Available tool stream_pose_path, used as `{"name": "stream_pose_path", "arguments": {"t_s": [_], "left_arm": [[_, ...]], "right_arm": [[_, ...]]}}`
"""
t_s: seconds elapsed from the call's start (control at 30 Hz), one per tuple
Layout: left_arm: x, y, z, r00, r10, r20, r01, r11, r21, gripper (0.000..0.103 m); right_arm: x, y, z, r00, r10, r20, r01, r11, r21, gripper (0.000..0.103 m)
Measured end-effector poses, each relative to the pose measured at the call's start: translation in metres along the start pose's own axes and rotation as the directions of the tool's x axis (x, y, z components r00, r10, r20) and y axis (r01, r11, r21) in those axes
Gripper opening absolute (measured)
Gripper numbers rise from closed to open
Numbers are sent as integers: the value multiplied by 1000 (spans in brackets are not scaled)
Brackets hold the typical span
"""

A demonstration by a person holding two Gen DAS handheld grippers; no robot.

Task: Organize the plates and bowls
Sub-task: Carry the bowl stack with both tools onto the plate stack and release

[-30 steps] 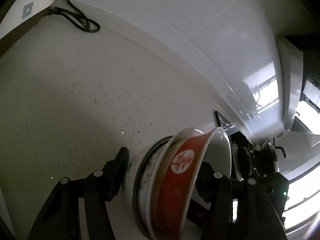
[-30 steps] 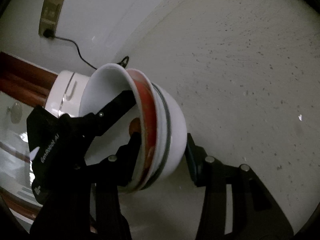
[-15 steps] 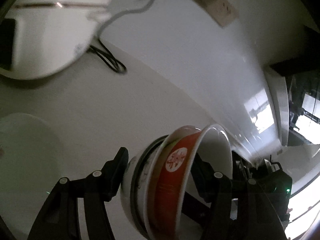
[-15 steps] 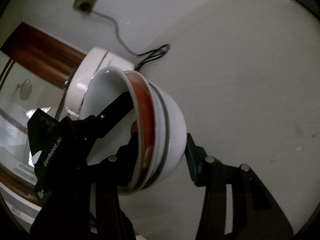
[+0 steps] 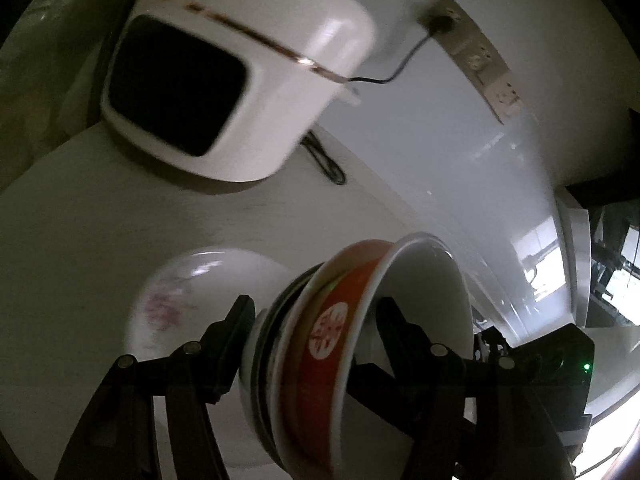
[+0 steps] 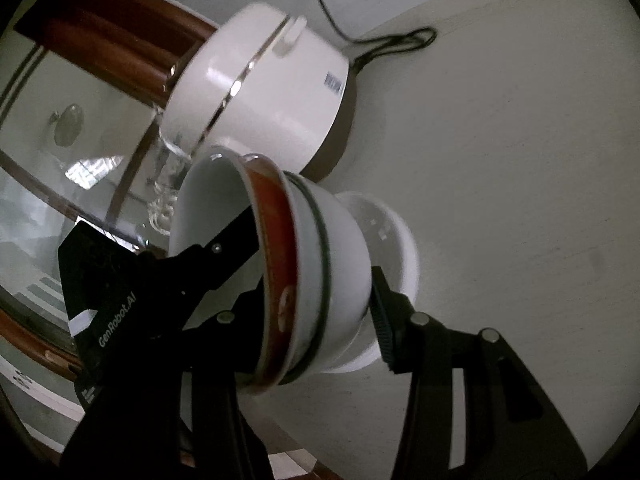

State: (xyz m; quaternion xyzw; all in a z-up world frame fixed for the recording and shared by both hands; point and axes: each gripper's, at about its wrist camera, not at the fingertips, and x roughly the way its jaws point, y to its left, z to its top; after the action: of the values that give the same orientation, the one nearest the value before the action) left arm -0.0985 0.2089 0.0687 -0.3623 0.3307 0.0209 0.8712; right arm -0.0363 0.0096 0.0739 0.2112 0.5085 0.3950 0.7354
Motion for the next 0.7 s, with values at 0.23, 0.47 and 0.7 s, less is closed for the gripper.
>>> {"name": "stream_pose_path", "arguments": {"t_s": [0.23,0.47,0.7], "left_arm": [[9,25,1,999,22,-33,-23,999,-30,64],[11,42,4,1000,-21,-22,20,998,-57,65],[-4,53,7,997,-67,28,69,995,-75,75]], "right_arm": [[32,3,-7,998,-42,-52,42,999,-6,48],[48,2,-3,997,-59,-48,59,998,-14,55],[46,18,-9,988,-149,-34,143,981,-131,62]]}}
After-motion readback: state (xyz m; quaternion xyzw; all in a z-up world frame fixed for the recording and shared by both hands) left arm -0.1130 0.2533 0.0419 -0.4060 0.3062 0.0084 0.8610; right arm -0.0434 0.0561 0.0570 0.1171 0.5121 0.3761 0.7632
